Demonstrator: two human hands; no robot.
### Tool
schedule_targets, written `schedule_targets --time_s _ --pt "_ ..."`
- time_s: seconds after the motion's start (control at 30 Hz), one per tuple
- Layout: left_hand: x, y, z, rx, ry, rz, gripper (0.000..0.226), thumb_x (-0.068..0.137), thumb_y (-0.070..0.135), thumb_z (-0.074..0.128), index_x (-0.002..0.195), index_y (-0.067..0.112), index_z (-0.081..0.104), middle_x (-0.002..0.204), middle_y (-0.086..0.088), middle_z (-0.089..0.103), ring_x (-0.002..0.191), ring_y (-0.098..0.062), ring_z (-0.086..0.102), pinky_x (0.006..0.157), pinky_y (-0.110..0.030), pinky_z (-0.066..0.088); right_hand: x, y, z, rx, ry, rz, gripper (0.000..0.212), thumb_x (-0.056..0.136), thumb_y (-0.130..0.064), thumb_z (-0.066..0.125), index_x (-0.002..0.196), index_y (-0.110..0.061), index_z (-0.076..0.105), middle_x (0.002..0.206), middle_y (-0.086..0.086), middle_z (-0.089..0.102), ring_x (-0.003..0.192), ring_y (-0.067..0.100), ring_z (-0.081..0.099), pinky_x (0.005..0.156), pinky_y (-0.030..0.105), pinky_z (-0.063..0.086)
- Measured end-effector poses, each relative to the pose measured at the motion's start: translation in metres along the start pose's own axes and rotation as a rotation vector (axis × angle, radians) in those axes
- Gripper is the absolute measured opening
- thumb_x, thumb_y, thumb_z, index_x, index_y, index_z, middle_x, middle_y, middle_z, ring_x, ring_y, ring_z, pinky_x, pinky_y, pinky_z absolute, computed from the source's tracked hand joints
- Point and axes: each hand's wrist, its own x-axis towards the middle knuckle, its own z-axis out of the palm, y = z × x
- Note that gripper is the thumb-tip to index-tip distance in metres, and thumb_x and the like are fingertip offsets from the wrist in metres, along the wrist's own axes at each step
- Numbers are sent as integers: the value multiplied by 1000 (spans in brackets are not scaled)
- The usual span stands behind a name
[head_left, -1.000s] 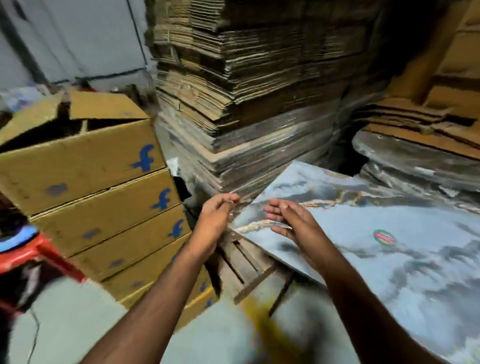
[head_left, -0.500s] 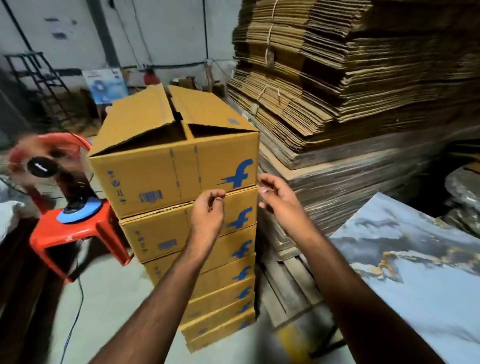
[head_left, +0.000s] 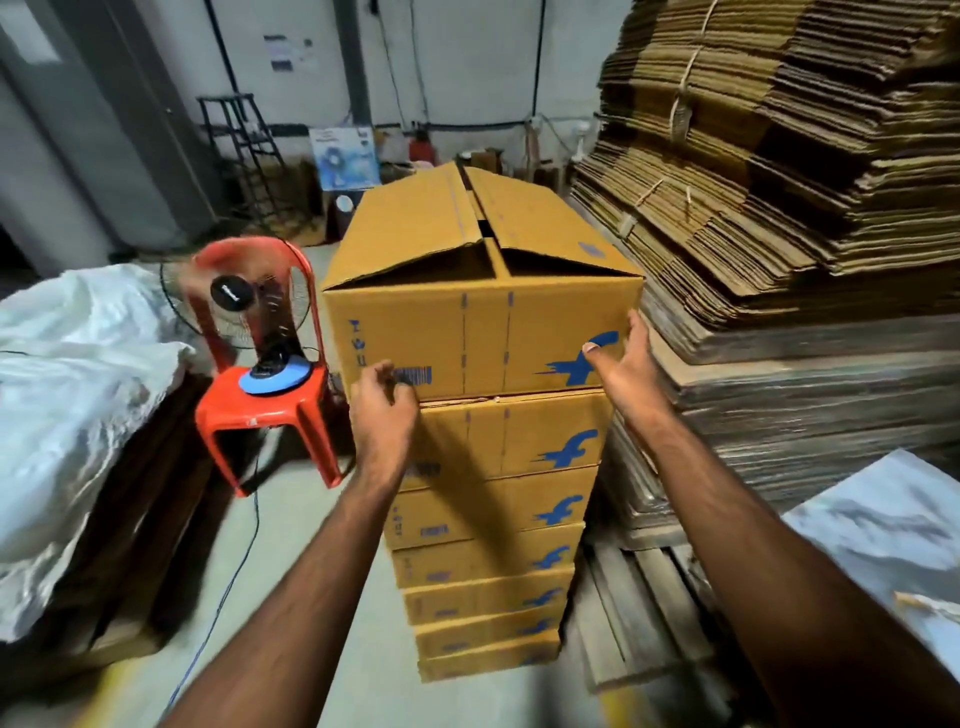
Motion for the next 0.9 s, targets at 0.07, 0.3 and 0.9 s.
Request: schedule_targets --time_s 0.07,0.3,0.9 --pt "10 -8 -8 -7 63 -21 37 86 16 51 122 10 59 116 -9 64 107 -23 61 99 -45 49 6 1 3 10 30 12 87 94 -18 65 158 -22 6 161 6 27 144 24 34 119 44 27" --pt "38 -13 -16 -97 107 -66 93 87 54 63 152 9 16 154 -15 26 142 -29 29 119 -40 24 30 11 2 71 7 127 101 93 -35 66 157 -20 -11 162 8 21 142 26 34 108 32 28" --pt "63 50 11 -482 213 69 56 69 56 60 119 43 38 139 -7 41 134 -29 40 113 -54 31 28 -55 -31 137 361 -218 81 71 -53 67 133 -22 27 128 3 51 110 15 56 94 35 51"
